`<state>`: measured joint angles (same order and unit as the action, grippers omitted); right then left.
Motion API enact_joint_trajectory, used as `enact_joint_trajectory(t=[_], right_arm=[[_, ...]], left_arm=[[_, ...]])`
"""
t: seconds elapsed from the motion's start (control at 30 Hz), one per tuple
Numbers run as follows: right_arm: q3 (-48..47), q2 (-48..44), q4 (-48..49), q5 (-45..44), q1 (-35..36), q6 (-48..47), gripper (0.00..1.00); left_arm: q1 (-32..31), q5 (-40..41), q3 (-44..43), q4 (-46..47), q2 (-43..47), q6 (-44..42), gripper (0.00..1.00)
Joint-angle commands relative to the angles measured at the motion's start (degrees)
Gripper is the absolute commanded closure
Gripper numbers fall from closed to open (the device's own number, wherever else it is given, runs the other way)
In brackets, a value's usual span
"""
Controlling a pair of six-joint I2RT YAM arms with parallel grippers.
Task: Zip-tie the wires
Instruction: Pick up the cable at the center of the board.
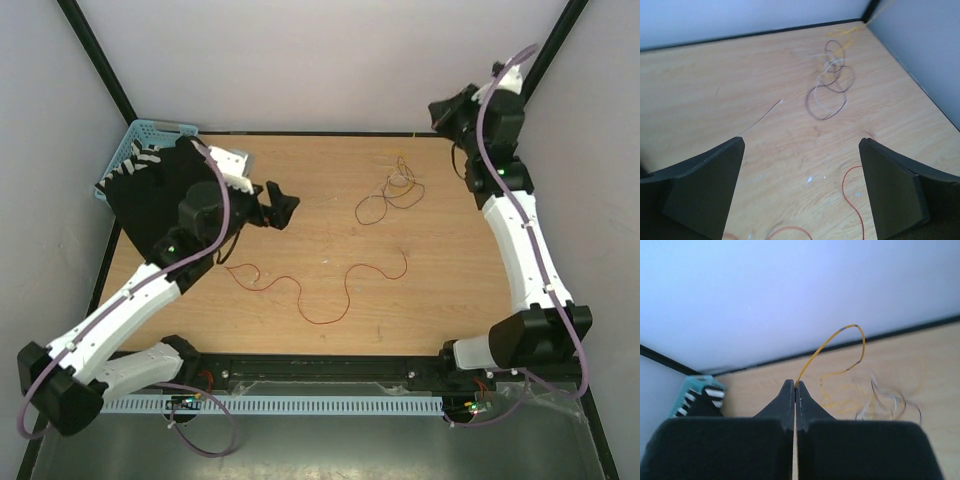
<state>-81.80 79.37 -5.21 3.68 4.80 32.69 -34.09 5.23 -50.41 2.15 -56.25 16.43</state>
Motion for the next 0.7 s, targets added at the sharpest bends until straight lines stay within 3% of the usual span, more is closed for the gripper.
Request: enact_joint_trajectory(t=[0.0, 0.37, 0.5, 0.67], right_arm=[[-11.6, 0.2, -2.8, 0.1, 0.0, -2.0, 1.0], [-35.6, 5.4, -1.6, 7.1, -0.1, -2.0, 1.0], [-39.0, 5.3, -1.5, 7.0, 0.0, -3.1, 1.0], [-39.1, 3.2, -1.5, 8.5, 0.0, -3.9, 1.0]], left_arm=[[0.1, -12.3, -6.5, 5.1, -6.4, -9.3, 0.01], [0.6, -23.3, -14.1, 18.7, -25.4, -8.0, 0.01], [0.2, -26.9, -18.3, 24.9, -34.3, -5.6, 0.01], [-0.6, -25.2, -18.8, 37.4, -40.8, -4.3, 0.01]])
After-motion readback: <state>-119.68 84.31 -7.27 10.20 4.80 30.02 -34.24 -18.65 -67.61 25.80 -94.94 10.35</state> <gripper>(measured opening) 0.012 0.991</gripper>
